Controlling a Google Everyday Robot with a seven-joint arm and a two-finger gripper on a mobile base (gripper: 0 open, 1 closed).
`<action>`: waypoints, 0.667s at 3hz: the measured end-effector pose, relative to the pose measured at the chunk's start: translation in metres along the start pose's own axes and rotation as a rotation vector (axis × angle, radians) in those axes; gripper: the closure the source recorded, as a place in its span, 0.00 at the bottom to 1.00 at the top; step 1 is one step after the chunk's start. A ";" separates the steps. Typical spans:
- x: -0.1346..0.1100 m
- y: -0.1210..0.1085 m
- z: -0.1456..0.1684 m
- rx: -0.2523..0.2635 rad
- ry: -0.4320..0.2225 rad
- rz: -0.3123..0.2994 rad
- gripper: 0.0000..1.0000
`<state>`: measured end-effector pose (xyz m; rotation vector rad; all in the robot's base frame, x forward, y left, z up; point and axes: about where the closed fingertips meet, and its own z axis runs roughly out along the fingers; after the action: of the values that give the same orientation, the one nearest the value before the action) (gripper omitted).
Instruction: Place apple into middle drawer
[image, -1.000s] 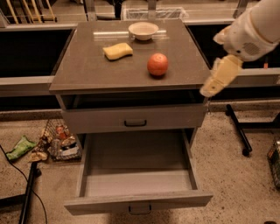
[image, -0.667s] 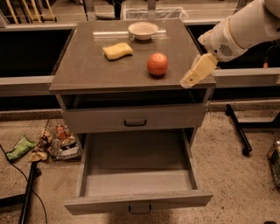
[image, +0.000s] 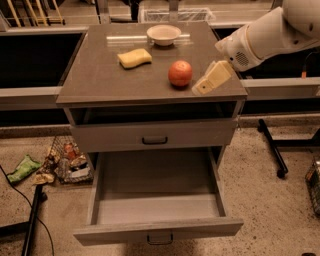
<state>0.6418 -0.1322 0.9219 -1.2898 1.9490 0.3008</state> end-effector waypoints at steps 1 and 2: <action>-0.017 -0.019 0.035 0.001 -0.093 0.050 0.00; -0.033 -0.024 0.065 -0.024 -0.154 0.074 0.00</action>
Offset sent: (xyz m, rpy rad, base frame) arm 0.0836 0.0729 -0.0210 0.2538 -0.0168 0.0071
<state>0.6994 -0.0842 0.9060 -1.1752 1.8701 0.4480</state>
